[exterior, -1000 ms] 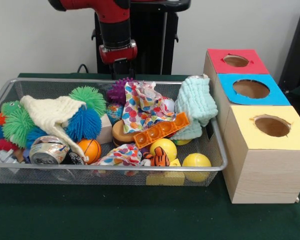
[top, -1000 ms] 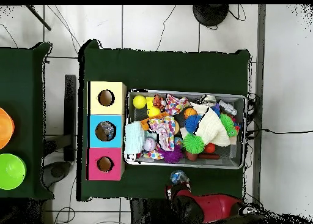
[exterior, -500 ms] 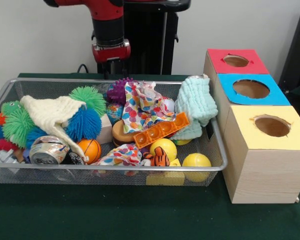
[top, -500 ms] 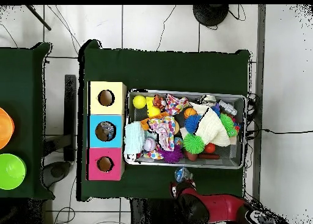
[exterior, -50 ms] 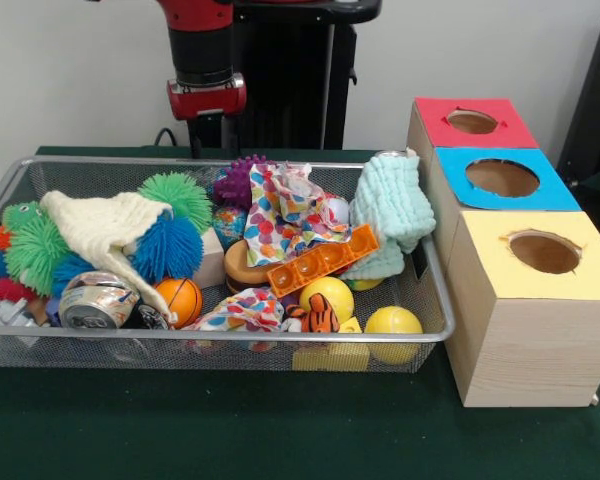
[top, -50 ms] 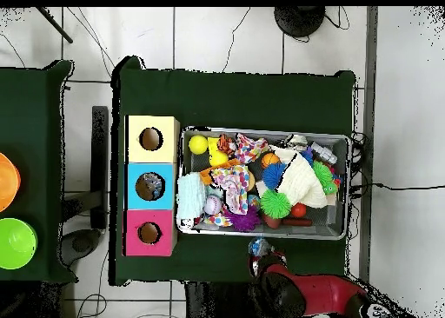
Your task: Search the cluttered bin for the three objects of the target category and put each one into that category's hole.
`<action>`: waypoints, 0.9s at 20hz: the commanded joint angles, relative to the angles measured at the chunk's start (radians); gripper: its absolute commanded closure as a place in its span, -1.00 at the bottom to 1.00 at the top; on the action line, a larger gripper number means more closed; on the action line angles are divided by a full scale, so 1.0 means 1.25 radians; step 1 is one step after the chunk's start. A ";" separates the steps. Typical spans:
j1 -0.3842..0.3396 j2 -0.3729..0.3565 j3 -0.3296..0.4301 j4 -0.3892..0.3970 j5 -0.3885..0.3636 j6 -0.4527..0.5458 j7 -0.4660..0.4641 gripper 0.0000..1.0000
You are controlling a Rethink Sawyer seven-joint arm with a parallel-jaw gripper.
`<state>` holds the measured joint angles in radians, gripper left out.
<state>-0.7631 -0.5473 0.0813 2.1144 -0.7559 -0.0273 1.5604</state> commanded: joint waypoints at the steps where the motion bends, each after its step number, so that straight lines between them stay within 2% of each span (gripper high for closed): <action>1: -0.007 -0.027 0.089 -0.099 -0.011 0.081 0.014 -1.00; 18: 0.080 0.009 0.044 -0.113 0.014 0.016 0.083 -1.00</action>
<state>-0.6839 -0.5716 0.0852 2.1145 -0.7558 -0.0150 1.5604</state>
